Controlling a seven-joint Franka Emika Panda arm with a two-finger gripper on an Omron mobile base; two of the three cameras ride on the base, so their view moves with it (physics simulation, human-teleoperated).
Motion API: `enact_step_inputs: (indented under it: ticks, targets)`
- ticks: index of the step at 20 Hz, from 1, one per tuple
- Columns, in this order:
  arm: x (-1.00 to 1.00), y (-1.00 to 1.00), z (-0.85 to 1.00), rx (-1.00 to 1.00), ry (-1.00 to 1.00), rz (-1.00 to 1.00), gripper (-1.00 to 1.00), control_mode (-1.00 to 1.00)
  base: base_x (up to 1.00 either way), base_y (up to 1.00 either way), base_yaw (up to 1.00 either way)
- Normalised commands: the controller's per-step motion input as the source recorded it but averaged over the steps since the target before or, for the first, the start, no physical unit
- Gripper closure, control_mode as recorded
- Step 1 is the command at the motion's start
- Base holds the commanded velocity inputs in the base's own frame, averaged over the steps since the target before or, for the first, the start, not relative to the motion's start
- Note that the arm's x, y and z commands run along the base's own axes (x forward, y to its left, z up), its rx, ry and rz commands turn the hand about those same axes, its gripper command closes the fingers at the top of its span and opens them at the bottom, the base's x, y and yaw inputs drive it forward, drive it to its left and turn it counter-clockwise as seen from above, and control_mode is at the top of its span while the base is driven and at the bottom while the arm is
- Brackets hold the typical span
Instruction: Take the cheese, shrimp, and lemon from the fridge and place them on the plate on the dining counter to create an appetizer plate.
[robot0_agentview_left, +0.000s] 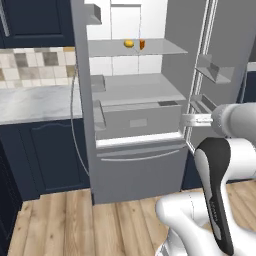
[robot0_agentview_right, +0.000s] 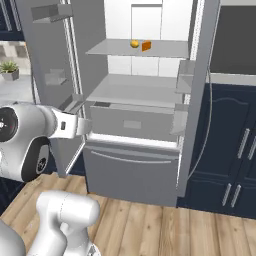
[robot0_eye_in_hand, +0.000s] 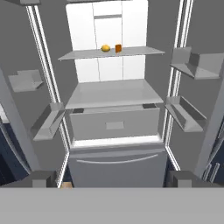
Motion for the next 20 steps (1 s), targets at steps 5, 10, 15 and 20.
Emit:
enact_step_inputs:
  ticks: [5, 10, 15, 20]
  targets:
    - [0.0, 0.0, 0.0, 0.0, 0.0, 0.0, -1.0, 1.0, 0.84, -0.19, 0.0]
    - [0.0, 0.0, 0.0, 0.0, 0.0, 0.0, -1.0, 1.0, 0.72, -0.28, 0.0]
    - [0.0, 0.0, 0.0, 0.0, 0.0, 0.0, -1.0, 1.0, 0.59, -0.39, 0.0]
    - [0.0, 0.0, 0.0, 0.0, 0.0, 0.0, -1.0, 1.0, 0.52, -0.33, 0.0]
